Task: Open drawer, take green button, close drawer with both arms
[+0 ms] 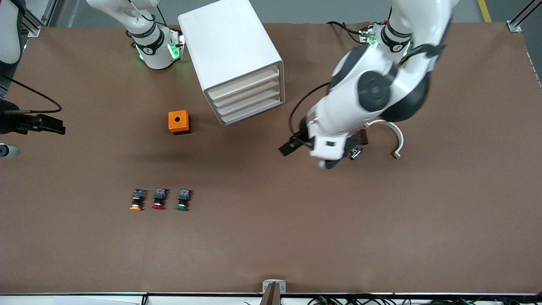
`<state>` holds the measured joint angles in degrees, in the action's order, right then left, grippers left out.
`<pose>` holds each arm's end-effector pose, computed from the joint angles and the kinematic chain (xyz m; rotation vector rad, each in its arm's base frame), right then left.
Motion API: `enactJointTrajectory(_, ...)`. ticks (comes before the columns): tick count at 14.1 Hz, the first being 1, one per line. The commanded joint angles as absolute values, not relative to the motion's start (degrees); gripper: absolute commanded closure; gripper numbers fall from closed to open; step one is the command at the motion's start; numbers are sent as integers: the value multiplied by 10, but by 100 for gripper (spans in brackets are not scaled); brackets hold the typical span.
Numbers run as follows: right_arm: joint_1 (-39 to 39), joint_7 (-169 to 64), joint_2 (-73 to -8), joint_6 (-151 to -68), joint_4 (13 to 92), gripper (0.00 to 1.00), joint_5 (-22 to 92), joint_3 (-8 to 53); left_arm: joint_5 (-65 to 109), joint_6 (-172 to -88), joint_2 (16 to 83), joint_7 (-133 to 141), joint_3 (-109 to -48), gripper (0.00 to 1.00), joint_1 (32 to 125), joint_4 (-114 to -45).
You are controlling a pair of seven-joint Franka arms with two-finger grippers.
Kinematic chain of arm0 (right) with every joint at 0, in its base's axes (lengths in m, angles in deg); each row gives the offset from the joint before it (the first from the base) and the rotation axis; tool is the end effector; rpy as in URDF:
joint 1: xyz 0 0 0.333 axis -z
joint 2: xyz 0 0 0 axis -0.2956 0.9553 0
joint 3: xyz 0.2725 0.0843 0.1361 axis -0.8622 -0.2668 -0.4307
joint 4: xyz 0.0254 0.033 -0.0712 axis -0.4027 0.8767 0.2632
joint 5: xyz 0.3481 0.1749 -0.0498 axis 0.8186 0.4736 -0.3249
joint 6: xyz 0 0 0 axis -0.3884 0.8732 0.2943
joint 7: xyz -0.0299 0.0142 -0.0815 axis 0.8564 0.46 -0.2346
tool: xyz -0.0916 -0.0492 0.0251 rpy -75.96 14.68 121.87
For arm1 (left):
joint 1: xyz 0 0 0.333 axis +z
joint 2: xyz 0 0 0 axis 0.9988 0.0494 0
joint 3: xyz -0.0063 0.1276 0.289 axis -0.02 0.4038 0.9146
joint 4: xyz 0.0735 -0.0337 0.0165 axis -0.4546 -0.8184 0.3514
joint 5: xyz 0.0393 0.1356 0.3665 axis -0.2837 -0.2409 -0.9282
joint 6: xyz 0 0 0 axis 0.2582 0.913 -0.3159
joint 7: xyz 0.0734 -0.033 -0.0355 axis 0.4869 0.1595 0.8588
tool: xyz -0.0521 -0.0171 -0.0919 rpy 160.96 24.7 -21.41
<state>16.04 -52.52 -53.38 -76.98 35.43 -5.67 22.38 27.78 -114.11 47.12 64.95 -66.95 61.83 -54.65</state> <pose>0.5952 -0.0466 0.5715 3.0603 0.0089 -0.2780 0.5781 -0.3695 0.5239 2.7231 0.9594 -0.2852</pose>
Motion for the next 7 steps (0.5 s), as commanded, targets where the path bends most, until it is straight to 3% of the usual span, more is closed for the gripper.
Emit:
enactJointTrajectory(1, 157, -528, -527, -761, 328, 0, -64, 221, 220, -1061, 402, 578, -672, 0, 647, -570)
enactJointTrajectory(7, 152, -529, -533, -758, 299, 0, -63, 221, 191, -933, 347, 347, -673, 0, 769, -572)
